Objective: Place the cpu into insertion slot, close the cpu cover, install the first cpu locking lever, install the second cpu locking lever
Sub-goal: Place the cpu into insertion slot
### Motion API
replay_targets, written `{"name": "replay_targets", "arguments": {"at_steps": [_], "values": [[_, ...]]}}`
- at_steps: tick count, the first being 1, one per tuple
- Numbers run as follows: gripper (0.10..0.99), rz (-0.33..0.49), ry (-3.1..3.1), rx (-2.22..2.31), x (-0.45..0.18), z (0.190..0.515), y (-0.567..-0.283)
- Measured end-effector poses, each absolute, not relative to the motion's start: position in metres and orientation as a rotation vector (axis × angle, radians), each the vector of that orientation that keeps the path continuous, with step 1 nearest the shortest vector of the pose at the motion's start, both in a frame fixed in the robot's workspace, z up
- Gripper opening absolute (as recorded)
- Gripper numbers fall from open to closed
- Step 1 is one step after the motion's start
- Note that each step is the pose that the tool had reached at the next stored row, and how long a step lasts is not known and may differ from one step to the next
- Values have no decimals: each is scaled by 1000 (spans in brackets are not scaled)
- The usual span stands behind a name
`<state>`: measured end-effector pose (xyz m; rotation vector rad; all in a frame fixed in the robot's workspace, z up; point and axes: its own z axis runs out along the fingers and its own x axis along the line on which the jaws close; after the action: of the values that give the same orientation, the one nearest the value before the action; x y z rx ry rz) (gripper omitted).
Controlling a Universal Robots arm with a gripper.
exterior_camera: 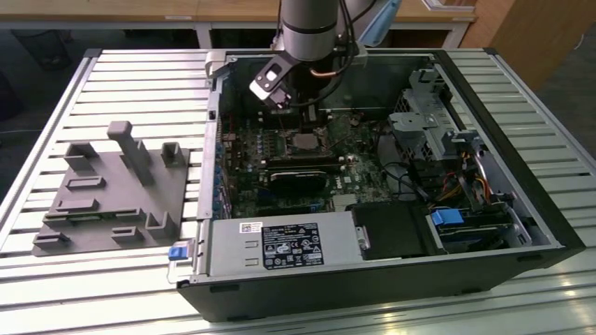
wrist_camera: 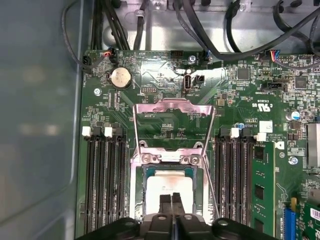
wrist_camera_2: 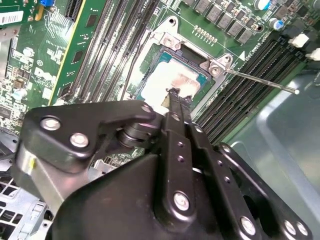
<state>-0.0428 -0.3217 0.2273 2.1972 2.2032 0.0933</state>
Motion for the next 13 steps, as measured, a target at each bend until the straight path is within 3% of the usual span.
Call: {"name": "replay_targets", "arguments": {"at_steps": [1, 13], "values": [[118, 93, 2204, 2198, -43, 228, -322], [118, 94, 2208, 2203, -43, 234, -322]]}}
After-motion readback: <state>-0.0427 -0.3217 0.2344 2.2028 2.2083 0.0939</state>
